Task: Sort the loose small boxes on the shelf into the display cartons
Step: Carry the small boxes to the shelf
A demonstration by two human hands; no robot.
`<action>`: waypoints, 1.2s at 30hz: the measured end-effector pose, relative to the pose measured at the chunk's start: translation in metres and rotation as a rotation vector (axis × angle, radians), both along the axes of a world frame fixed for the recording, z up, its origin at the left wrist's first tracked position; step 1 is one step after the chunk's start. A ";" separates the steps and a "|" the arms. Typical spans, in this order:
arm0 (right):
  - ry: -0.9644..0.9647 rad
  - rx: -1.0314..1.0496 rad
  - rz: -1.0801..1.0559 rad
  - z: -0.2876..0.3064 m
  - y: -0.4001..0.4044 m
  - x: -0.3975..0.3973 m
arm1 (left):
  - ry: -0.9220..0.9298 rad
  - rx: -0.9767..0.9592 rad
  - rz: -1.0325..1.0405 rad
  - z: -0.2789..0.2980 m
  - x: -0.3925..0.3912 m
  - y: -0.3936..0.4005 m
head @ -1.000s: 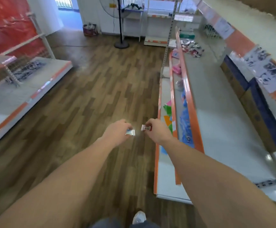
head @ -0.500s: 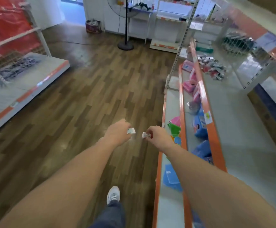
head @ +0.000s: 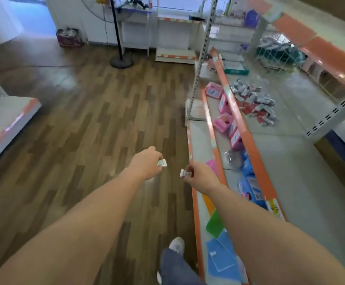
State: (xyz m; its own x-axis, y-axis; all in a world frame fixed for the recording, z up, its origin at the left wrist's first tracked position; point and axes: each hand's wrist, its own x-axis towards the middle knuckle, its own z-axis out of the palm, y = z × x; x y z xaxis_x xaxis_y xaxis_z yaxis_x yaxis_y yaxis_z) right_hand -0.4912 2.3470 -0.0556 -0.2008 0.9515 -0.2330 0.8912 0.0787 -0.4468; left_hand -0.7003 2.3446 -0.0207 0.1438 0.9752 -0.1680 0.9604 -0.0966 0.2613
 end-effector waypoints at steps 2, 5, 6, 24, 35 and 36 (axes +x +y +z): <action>-0.001 -0.001 -0.025 -0.007 0.050 0.010 | -0.005 0.001 -0.025 -0.005 0.009 0.051; 0.033 -0.005 -0.070 -0.013 0.124 0.023 | 0.003 -0.024 -0.059 -0.008 0.027 0.126; 0.028 -0.010 -0.074 -0.013 0.147 0.028 | 0.005 -0.035 -0.075 -0.008 0.034 0.148; -0.030 -0.044 -0.178 -0.012 0.483 0.001 | -0.052 -0.045 -0.240 -0.013 0.019 0.501; 0.012 0.010 -0.624 0.018 0.608 0.012 | 0.075 0.007 -0.662 0.021 0.046 0.721; -0.003 0.003 -0.658 0.018 0.611 0.018 | 0.067 0.000 -0.701 0.021 0.058 0.729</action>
State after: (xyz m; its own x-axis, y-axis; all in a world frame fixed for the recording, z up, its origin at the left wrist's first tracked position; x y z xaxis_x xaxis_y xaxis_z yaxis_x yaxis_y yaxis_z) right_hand -0.4730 2.9579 -0.0373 0.4237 0.8763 -0.2295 0.7548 -0.4816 -0.4453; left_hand -0.6424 3.0741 0.0006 0.7280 0.6563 -0.1982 0.6856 -0.6989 0.2038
